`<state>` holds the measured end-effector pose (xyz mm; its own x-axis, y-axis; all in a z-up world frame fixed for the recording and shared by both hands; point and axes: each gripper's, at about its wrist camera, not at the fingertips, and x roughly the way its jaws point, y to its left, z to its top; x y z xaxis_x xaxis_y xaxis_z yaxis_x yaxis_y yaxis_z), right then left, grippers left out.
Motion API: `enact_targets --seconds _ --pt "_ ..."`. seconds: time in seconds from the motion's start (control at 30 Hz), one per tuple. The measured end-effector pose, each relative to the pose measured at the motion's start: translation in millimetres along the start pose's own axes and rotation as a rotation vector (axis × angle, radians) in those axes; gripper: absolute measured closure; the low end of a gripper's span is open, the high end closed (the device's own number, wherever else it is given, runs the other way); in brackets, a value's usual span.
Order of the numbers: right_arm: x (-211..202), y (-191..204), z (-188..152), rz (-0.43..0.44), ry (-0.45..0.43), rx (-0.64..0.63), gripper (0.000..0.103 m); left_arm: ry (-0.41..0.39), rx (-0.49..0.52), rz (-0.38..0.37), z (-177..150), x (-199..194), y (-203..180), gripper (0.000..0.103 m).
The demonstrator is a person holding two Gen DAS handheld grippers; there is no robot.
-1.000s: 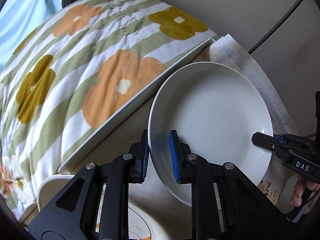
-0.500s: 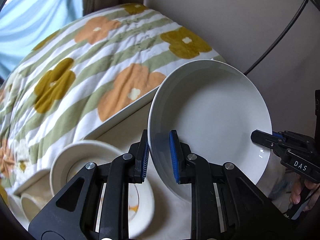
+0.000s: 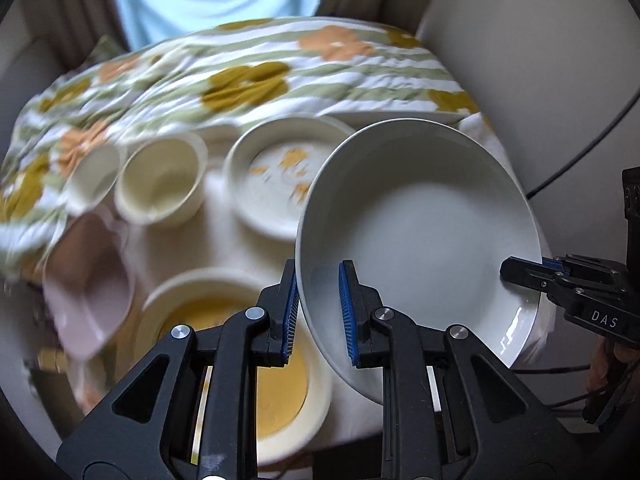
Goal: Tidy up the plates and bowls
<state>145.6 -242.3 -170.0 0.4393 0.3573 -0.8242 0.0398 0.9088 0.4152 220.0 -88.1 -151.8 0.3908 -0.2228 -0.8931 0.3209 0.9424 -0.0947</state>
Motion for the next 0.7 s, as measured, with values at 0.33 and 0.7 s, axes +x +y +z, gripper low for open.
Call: enact_targets --seconds 0.33,0.7 --pt "62.7 68.9 -41.2 0.077 0.150 -0.132 0.089 0.070 -0.177 0.055 -95.1 -5.7 89.6 0.086" --pt "115.4 108.1 -46.2 -0.023 0.175 -0.130 0.089 0.122 -0.165 -0.007 -107.0 36.1 148.6 0.086"
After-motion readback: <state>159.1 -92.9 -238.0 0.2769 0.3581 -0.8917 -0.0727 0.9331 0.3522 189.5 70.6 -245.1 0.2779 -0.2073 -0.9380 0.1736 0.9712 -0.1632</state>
